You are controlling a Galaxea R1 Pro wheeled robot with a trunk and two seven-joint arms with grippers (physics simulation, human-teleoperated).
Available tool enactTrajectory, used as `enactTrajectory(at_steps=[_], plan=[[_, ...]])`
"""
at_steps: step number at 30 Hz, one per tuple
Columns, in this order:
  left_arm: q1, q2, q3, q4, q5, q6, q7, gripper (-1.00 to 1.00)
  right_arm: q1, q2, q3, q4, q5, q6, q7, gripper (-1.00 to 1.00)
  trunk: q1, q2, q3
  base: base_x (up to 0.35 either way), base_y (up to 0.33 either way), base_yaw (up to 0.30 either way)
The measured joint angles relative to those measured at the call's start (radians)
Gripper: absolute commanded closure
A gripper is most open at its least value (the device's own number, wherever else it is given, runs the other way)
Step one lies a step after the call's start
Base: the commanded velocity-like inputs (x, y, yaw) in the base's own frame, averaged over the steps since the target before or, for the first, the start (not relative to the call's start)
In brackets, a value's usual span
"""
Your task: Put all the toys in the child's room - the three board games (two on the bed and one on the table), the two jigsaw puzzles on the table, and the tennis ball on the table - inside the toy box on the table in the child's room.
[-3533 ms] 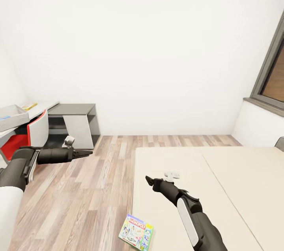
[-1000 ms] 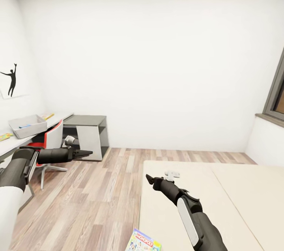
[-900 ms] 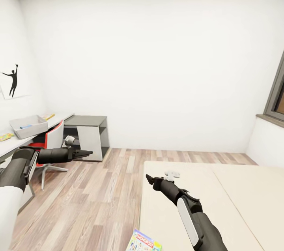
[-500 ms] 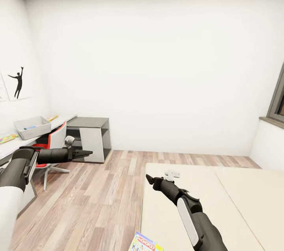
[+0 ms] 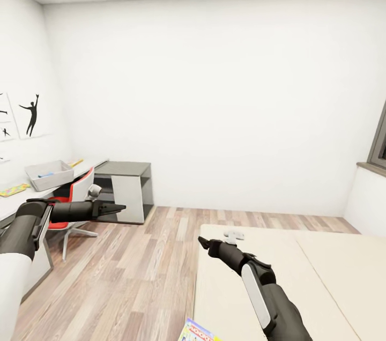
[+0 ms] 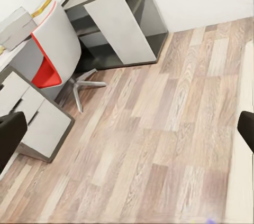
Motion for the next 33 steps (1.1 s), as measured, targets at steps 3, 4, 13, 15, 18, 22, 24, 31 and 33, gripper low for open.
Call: enactTrajectory(at_steps=[3, 4, 13, 15, 18, 22, 24, 31, 33], plan=[[0.000, 0.000, 0.000, 0.000, 0.000, 0.000, 0.000, -1.00, -0.041, 0.000, -0.020, 0.005, -0.005, 0.113, -0.053, -1.00, 0.000, 0.000, 0.001, 0.000, 0.000, 0.008], [0.000, 0.000, 0.000, 0.000, 0.000, 0.000, 0.000, -1.00, -0.054, 0.001, -0.033, 0.008, -0.006, 0.151, -0.083, -1.00, 0.000, 0.000, 0.001, 0.000, 0.000, 0.004], [0.000, 0.000, 0.000, 0.000, 0.000, 0.000, 0.000, -1.00, -0.079, 0.009, -0.092, 0.005, -0.007, 0.227, -0.171, -1.00, 0.000, 0.000, 0.001, 0.000, 0.000, 0.001], [0.000, 0.000, 0.000, 0.000, 0.000, 0.000, 0.000, -1.00, -0.079, 0.010, -0.093, 0.004, -0.006, 0.228, -0.173, -1.00, 0.000, 0.000, 0.001, 0.000, 0.000, 0.000], [0.000, 0.000, 0.000, 0.000, 0.000, 0.000, 0.000, -1.00, -0.079, 0.011, -0.094, 0.004, -0.007, 0.231, -0.175, -1.00, 0.000, 0.000, 0.001, 0.000, 0.000, 0.000], [0.000, 0.000, 0.000, 0.000, 0.000, 0.000, 0.000, -1.00, -0.081, 0.011, -0.095, 0.008, -0.007, 0.233, -0.176, -1.00, 0.000, 0.000, -0.001, 0.000, 0.000, 0.000], [0.001, 0.000, 0.000, 0.000, 0.000, 0.000, 0.000, -1.00, -0.082, 0.009, -0.095, 0.010, -0.007, 0.234, -0.177, -1.00, 0.000, 0.000, -0.003, 0.000, 0.000, 0.000], [0.000, 0.000, 0.000, 0.000, 0.000, 0.000, 0.000, -1.00, -0.084, 0.005, -0.095, 0.012, -0.007, 0.235, -0.176, -1.00, 0.000, 0.000, -0.012, 0.000, 0.000, 0.000], [0.000, 0.000, 0.000, 0.000, 0.000, 0.000, 0.000, -1.00, -0.084, 0.005, -0.095, 0.013, -0.007, 0.235, -0.176, -1.00, 0.000, 0.000, -0.015, 0.000, 0.000, 0.000]])
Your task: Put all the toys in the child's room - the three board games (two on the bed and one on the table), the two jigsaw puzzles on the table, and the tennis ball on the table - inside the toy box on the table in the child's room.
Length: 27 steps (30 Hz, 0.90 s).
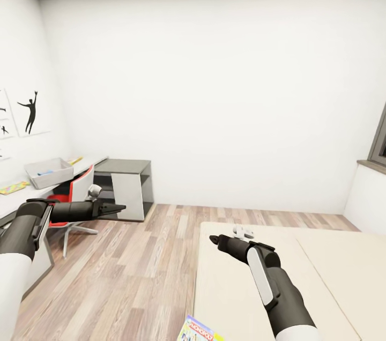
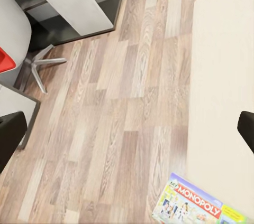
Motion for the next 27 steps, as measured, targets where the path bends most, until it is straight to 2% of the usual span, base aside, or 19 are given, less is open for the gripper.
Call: enactTrajectory(at_steps=[27], plan=[[0.000, 0.000, 0.000, 0.000, 0.000, 0.000, 0.000, -1.00, 0.000, -0.004, 0.000, 0.000, -0.001, 0.000, 0.000, -1.00, 0.000, 0.000, -0.044, 0.000, 0.000, 0.000]])
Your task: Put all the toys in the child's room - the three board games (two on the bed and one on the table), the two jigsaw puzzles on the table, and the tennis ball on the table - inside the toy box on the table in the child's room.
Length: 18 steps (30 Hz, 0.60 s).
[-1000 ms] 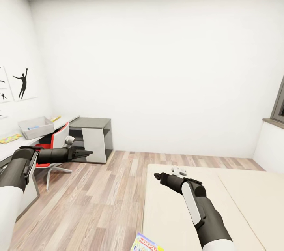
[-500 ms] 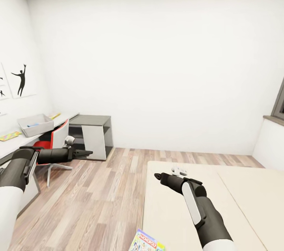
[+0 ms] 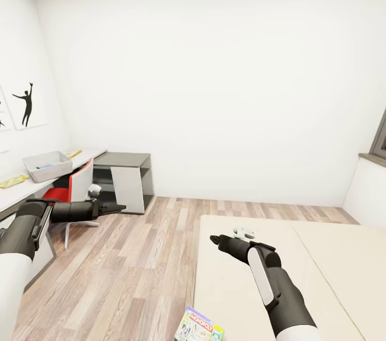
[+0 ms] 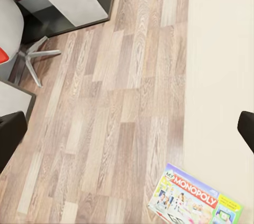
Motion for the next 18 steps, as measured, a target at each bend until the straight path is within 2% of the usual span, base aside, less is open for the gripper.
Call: enactTrajectory(at_steps=[18], plan=[[0.000, 0.000, 0.000, 0.000, 0.000, 0.000, 0.000, -1.00, 0.001, 0.000, 0.000, 0.000, 0.000, 0.000, 0.001, -1.00, 0.000, 0.000, -0.030, 0.000, 0.000, 0.000]])
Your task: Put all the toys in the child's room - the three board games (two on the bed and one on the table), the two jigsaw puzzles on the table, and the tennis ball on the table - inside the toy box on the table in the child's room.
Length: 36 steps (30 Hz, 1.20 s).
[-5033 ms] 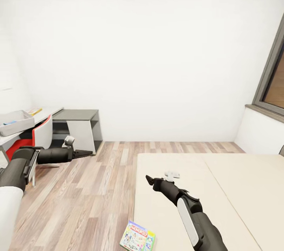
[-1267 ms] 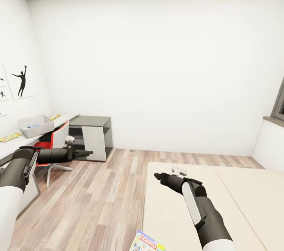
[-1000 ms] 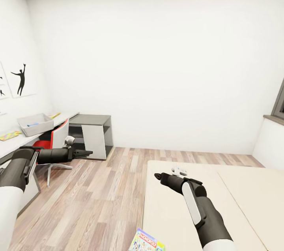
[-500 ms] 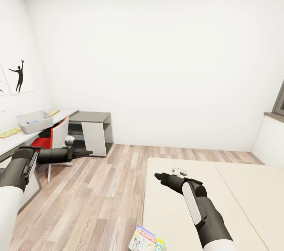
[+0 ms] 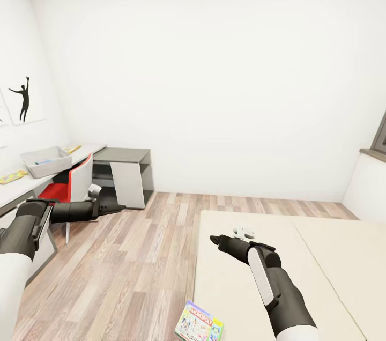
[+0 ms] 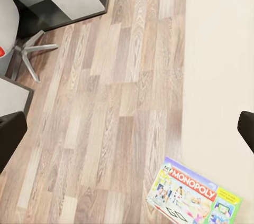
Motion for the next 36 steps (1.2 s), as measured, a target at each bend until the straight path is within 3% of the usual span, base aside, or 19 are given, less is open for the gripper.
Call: enactTrajectory(at_steps=[26, 36], plan=[[0.000, 0.000, 0.000, 0.000, 0.000, 0.000, 0.000, -1.00, 0.000, -0.002, -0.001, -0.002, 0.000, -0.001, 0.003, -1.00, 0.000, 0.000, -0.043, 0.000, 0.000, 0.000], [0.000, 0.000, 0.000, 0.000, 0.000, 0.000, 0.000, -1.00, 0.001, -0.003, -0.002, -0.002, 0.003, -0.013, 0.003, -1.00, 0.000, 0.000, -0.046, 0.000, 0.000, 0.000]])
